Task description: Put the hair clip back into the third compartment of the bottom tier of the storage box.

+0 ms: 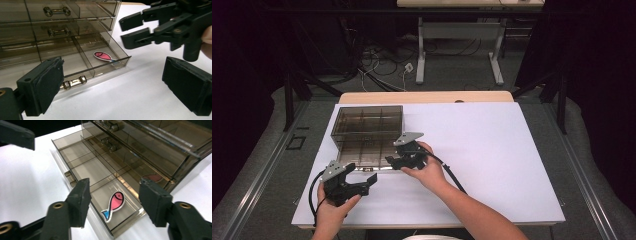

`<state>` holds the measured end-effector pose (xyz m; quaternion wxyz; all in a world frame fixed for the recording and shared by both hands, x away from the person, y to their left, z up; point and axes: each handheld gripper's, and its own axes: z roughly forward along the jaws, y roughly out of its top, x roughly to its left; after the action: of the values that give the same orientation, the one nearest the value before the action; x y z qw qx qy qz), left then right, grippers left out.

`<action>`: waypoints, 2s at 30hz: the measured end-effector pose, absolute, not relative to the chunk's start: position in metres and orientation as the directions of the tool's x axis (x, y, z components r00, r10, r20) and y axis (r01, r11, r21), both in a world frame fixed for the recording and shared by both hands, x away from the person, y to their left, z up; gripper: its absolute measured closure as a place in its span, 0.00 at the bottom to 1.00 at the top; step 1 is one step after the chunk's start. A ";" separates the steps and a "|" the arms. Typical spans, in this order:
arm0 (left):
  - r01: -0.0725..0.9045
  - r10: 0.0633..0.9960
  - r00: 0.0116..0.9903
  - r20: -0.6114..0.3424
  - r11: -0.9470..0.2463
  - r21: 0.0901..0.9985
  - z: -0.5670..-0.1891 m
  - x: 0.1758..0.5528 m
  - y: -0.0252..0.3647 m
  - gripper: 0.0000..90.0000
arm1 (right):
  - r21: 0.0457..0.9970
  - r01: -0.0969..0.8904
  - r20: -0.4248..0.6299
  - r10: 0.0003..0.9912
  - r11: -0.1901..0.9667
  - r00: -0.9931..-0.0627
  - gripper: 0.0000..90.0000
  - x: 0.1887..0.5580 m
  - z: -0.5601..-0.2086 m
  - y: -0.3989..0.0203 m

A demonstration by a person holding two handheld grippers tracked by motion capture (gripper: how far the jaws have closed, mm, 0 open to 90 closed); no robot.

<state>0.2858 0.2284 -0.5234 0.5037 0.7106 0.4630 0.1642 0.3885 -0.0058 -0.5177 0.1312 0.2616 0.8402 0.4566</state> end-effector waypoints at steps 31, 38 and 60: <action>0.499 0.823 0.515 -0.239 -0.061 0.865 -0.524 0.286 0.228 0.04 | 0.841 0.301 -0.009 0.569 0.449 -0.822 0.28 0.365 -0.492 -0.041; 0.500 0.823 0.514 -0.240 -0.060 0.864 -0.525 0.286 0.228 0.04 | 0.841 0.297 -0.015 0.569 0.452 -0.822 0.24 0.359 -0.490 -0.051; 0.503 0.829 0.506 -0.240 -0.057 0.863 -0.526 0.287 0.229 0.04 | 0.865 0.356 0.047 0.649 0.354 -0.759 0.04 0.344 -0.481 -0.099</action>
<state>0.2870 0.2286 -0.5256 0.5008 0.7086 0.4697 0.1627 0.3436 -0.0992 -0.4811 0.1541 0.3109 0.8082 0.4758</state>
